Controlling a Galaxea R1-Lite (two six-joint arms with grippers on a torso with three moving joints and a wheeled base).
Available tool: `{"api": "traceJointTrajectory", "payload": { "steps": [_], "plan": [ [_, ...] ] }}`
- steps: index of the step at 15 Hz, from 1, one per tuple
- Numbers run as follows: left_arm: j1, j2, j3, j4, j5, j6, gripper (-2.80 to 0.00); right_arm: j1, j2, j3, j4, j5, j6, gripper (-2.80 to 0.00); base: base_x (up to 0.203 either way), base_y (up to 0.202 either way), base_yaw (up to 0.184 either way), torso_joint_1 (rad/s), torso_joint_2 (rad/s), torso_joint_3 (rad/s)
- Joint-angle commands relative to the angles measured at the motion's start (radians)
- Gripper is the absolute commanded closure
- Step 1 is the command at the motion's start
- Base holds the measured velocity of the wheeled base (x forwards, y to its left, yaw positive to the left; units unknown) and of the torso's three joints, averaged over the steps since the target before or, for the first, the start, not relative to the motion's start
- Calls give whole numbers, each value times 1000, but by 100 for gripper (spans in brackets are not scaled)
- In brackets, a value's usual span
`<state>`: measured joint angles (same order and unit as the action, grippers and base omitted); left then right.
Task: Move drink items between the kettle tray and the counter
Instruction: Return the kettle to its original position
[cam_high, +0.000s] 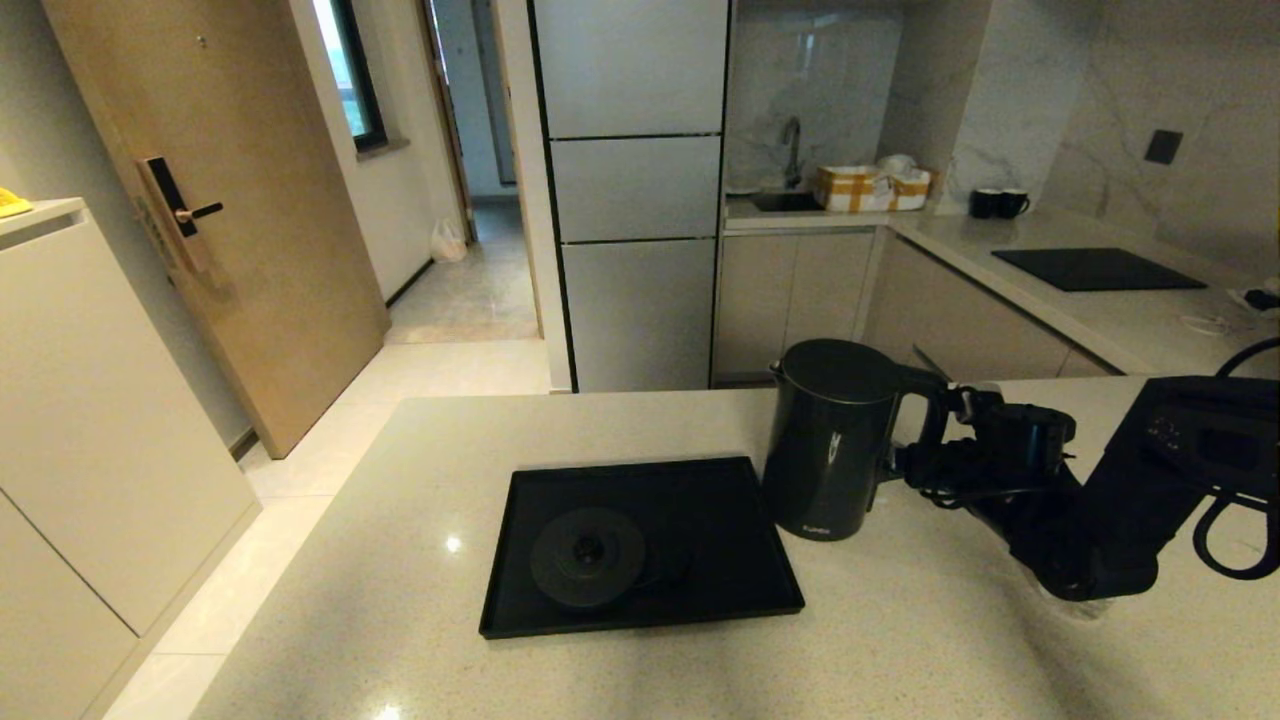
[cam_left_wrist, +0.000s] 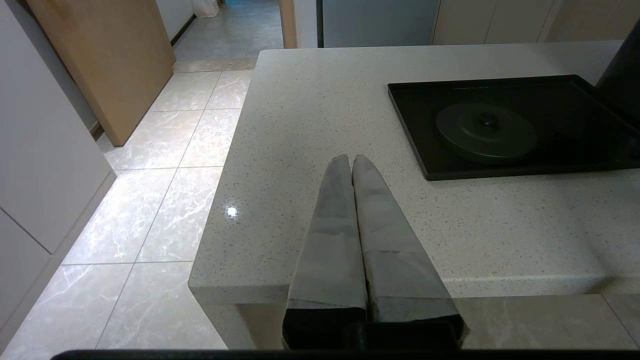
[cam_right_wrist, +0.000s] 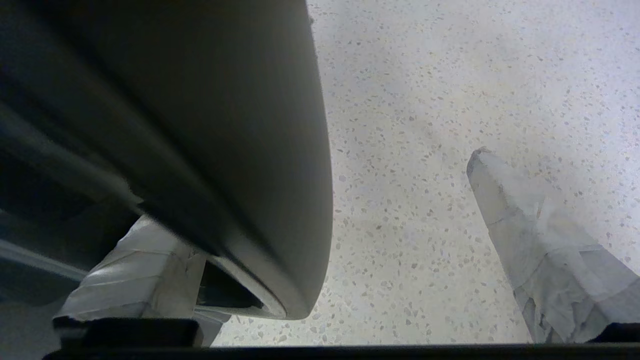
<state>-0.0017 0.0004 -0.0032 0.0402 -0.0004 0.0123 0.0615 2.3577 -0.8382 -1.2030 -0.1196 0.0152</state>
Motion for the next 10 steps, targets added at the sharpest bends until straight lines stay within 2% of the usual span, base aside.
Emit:
{"api": "traceJointTrajectory", "payload": {
  "steps": [1, 10],
  "plan": [
    [0, 0, 0, 0, 0, 0, 0, -3, 8, -35, -2, 1, -16, -280, 0, 0, 0, 0, 0, 0],
    [0, 0, 0, 0, 0, 0, 0, -11, 17, -47, -38, 9, -28, -280, 0, 0, 0, 0, 0, 0]
  ]
}}
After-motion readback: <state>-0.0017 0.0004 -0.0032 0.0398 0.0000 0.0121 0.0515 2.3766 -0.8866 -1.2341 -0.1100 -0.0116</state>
